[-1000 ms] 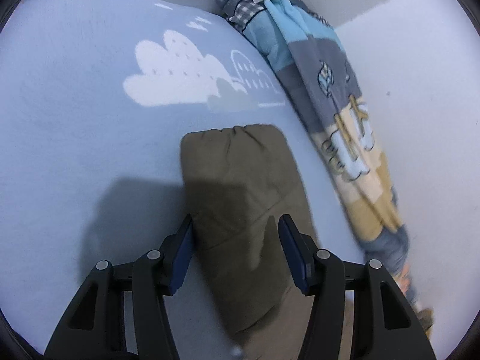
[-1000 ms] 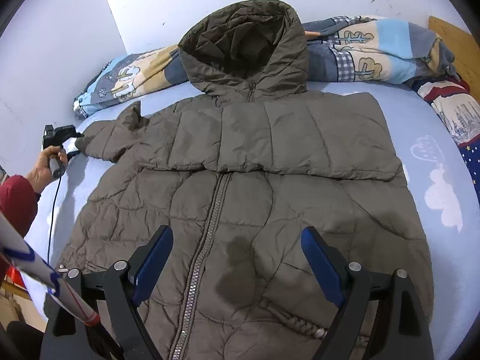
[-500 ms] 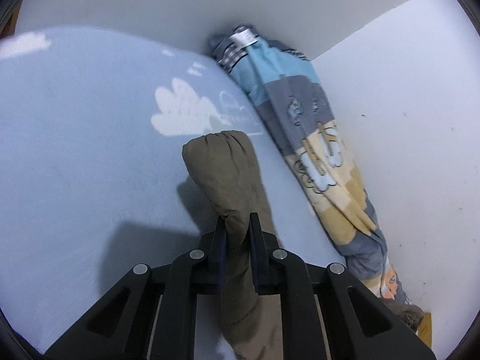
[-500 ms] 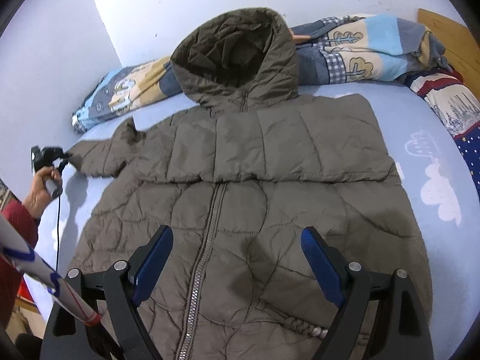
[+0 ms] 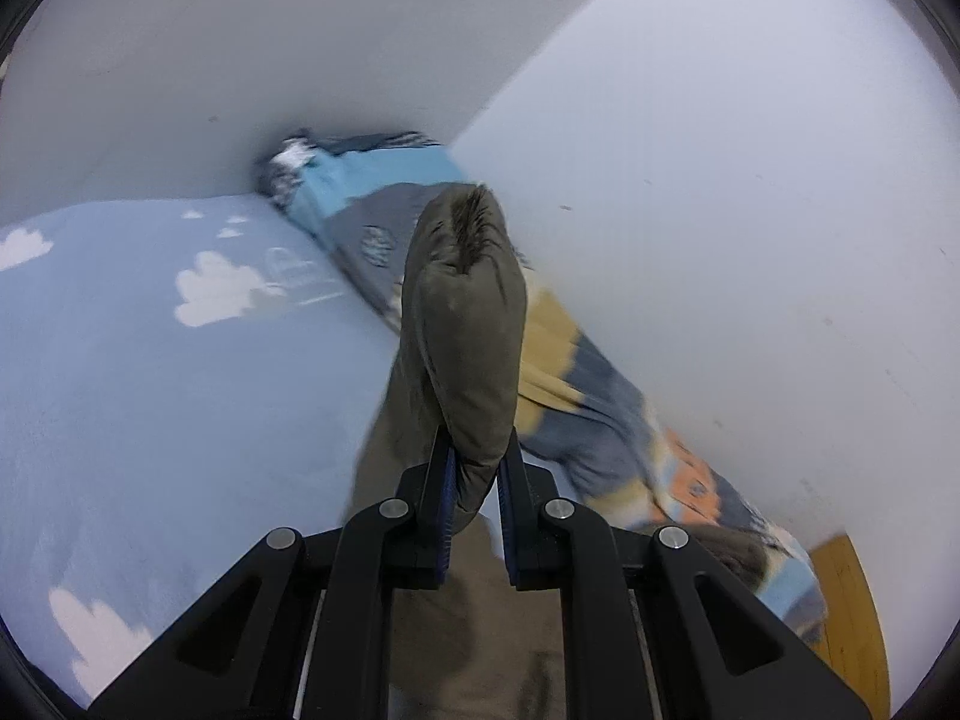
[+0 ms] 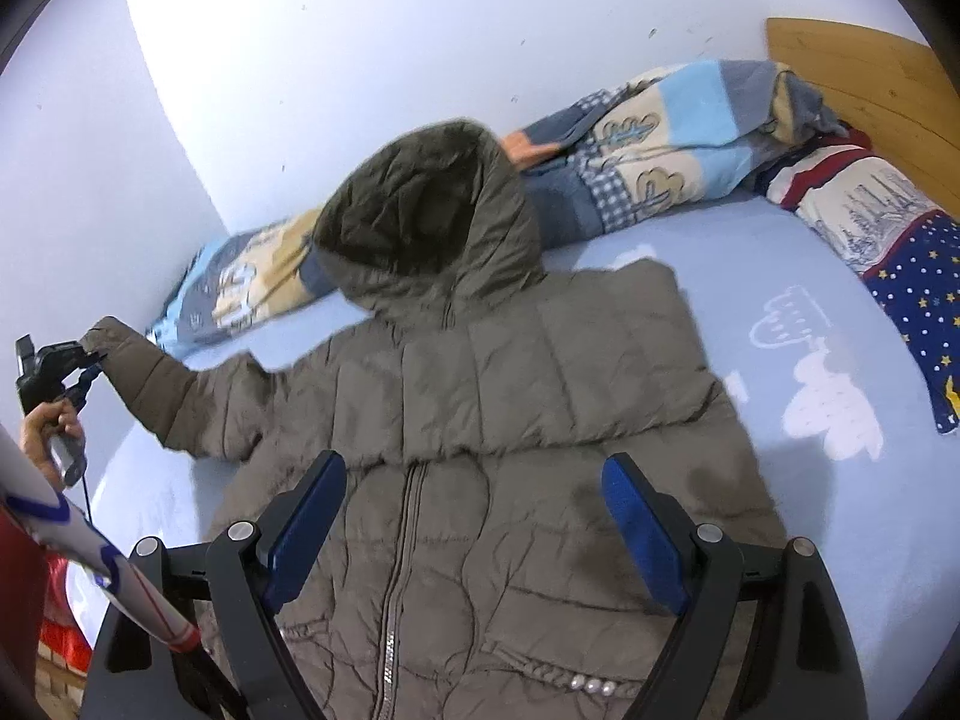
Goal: Fold large clothes
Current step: 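Carry the sleeve over the jacket front and open the left gripper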
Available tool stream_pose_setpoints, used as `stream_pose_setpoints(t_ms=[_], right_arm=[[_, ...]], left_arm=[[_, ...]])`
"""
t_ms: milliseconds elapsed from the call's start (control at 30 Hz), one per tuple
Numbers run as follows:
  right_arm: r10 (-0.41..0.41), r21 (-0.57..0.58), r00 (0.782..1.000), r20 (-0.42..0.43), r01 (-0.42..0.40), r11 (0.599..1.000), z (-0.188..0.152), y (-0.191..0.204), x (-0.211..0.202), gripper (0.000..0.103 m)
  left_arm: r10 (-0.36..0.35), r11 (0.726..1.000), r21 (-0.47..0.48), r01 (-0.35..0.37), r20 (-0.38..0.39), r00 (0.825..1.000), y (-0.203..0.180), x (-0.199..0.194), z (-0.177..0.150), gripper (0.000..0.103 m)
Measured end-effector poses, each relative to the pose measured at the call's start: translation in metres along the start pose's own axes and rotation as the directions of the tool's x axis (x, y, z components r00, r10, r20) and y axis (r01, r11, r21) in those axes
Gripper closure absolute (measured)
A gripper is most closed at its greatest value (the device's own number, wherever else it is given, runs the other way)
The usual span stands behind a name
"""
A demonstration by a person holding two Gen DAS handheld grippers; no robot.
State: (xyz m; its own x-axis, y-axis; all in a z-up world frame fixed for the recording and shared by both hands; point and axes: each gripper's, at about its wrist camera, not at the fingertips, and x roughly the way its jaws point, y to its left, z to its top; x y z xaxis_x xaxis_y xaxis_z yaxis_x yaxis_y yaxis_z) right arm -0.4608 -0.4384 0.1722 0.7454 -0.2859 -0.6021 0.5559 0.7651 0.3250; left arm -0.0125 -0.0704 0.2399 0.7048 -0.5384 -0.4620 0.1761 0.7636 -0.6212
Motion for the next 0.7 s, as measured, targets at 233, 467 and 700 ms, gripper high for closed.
stream_pose_setpoints(t_ms=[233,467,700], right_arm=[[-0.014,0.066,0.998,0.069,0.010,0.998,0.012,-0.019,-0.021,0.013],[-0.009,0.127,0.996,0.092,-0.003,0.992,0.018,-0.030,-0.030,0.013],[-0.010,0.172,0.995,0.103,-0.008,0.985,0.021,-0.046,-0.040,0.012]], left_arm=[[-0.082,0.987,0.133,0.087,-0.046,0.996,-0.086,-0.041,-0.046,0.091],[-0.120,0.956,0.252,0.148,-0.124,0.985,-0.156,-0.056,-0.112,0.091],[-0.126,0.931,0.315,0.183,-0.193,0.973,-0.189,-0.046,-0.171,0.091]])
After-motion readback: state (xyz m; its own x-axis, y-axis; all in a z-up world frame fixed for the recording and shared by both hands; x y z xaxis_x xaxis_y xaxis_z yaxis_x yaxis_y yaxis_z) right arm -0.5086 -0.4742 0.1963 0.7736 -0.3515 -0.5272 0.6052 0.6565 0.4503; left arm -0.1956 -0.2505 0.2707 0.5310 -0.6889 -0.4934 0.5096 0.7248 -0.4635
